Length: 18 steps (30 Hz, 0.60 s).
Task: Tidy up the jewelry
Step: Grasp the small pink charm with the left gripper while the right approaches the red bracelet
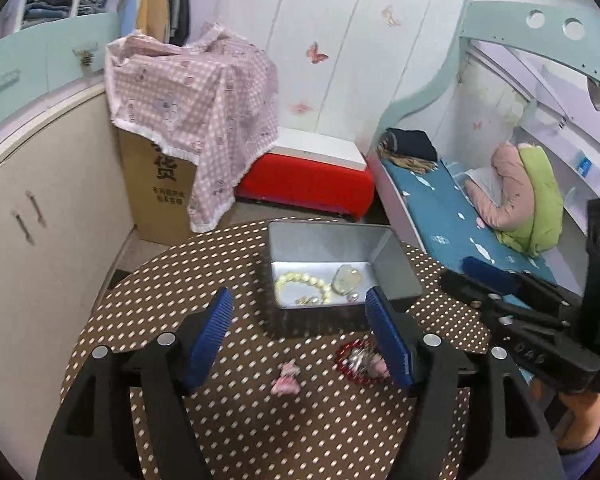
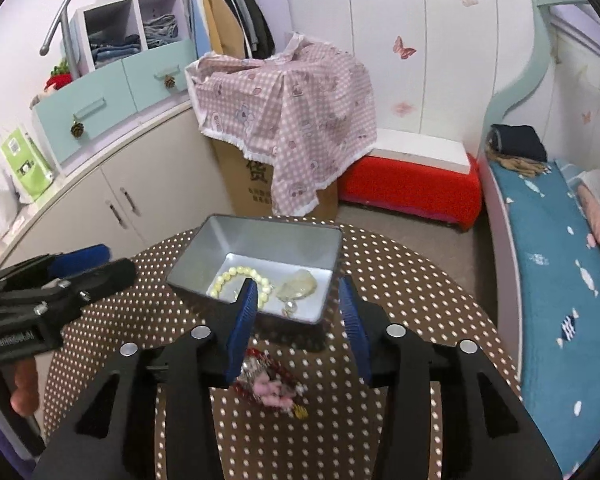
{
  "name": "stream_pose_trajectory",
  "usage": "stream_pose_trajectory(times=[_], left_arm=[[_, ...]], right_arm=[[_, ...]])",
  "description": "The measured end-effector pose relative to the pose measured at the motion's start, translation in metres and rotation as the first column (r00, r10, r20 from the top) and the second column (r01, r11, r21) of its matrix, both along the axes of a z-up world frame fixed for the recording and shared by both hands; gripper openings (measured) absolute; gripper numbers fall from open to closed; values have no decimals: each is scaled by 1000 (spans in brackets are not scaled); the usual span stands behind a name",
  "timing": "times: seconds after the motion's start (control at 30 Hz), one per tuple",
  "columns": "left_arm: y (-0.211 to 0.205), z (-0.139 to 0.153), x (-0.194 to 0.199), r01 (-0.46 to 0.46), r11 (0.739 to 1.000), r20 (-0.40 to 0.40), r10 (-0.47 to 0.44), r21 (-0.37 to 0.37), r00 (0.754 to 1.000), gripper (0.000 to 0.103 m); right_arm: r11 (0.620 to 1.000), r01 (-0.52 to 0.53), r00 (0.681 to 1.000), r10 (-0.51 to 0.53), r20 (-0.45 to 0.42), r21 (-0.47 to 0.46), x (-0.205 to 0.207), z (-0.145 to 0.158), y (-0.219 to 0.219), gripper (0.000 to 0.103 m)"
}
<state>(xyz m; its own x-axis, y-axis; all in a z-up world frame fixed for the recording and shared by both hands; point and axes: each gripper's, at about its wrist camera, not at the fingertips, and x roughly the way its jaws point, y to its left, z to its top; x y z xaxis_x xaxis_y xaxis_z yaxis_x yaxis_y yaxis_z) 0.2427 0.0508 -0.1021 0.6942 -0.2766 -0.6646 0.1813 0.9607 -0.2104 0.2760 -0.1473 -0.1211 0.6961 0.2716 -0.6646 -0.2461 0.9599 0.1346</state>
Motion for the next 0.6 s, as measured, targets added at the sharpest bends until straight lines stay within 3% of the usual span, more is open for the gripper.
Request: stream_pose_trajectory(times=[0.27, 0.6], left_arm=[[10, -27, -23, -38, 999, -35, 39, 23, 999, 67], [4, -66, -19, -33, 999, -119, 37, 40, 992, 67]], right_arm=[[999, 27, 999, -27, -18, -30, -31, -20, -15, 53], [999, 27, 995, -30, -92, -31, -34, -57, -23, 53]])
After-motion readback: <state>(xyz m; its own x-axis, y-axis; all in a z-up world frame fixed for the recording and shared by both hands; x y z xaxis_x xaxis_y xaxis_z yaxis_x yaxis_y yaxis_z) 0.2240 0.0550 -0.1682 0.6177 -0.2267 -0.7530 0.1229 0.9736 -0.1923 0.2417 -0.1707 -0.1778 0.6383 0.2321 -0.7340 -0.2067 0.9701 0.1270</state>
